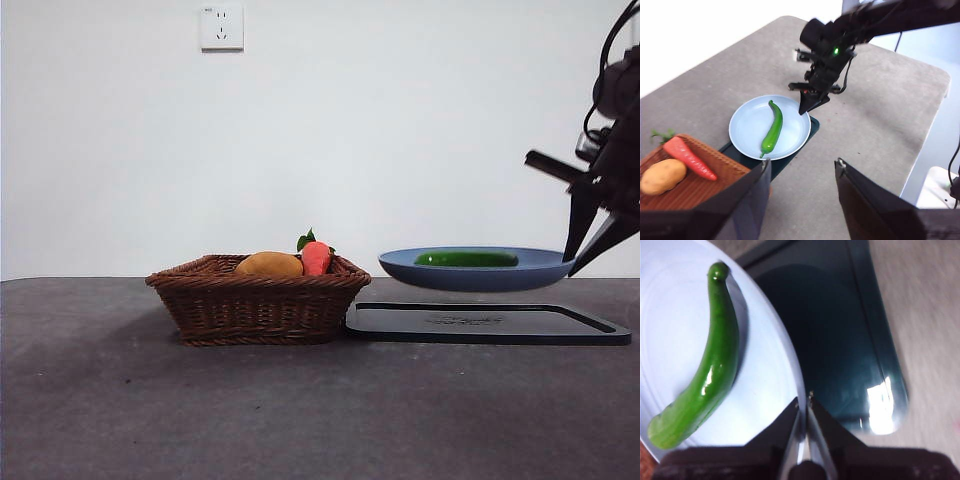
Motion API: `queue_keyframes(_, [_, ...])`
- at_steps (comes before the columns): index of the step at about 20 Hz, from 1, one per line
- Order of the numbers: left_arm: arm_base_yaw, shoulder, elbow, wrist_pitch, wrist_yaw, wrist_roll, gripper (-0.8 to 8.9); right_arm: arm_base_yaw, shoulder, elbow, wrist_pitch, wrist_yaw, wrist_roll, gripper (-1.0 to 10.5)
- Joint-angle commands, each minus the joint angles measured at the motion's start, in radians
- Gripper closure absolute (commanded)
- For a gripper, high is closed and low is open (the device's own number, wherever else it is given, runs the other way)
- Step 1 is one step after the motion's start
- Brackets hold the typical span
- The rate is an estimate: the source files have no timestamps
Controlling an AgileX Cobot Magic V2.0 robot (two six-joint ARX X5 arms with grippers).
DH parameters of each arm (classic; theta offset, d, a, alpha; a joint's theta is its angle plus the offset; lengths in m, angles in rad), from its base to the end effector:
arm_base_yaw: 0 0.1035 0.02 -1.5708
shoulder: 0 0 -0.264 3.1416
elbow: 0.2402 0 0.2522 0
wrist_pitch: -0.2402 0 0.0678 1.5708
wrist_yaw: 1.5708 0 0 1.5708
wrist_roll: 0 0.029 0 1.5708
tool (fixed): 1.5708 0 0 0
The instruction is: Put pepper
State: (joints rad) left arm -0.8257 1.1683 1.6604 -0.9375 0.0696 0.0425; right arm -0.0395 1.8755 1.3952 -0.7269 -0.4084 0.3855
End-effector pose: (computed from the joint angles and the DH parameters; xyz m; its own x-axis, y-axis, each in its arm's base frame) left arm 0.1283 -0.1421 0.4733 0.5593 -0.7089 -0.4298 0.7875 0.6162 0.0084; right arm 0.3779 -0.0034 0.2071 0.3418 0.3839 -0.8578 0.2540 0.8410 0.4777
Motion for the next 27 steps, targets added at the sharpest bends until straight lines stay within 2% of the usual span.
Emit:
queue_keyframes(1, [-0.005,0.004,0.016,-0.008,0.001,0.01,5.81,0.0,0.044,0.023,0.033,-0.005,0.007,9.4])
queue_keyframes(6, [-0.006,0.005,0.016,-0.032,0.001,0.008,5.81,0.0,0.088,0.023,0.049,-0.003,-0.01,9.4])
queue_keyframes(10, [-0.006,0.005,0.016,-0.038,0.002,-0.016,5.81,0.0,0.111,0.023,0.044,0.043,-0.042,9.4])
queue_keyframes(14, [-0.006,0.005,0.016,-0.041,0.001,-0.016,5.81,0.0,0.129,0.023,0.041,0.049,-0.071,9.3])
queue_keyframes(19, [-0.006,0.005,0.016,-0.053,-0.001,-0.016,5.81,0.0,0.123,0.023,0.036,0.048,-0.089,7.7])
queue_keyframes(23, [-0.005,0.005,0.016,-0.088,-0.053,-0.015,5.81,0.0,0.022,0.023,0.002,0.049,-0.112,7.7])
queue_keyframes(27, [-0.004,0.005,0.016,-0.137,-0.069,-0.009,5.81,0.004,-0.2,0.023,-0.11,0.048,-0.161,7.7])
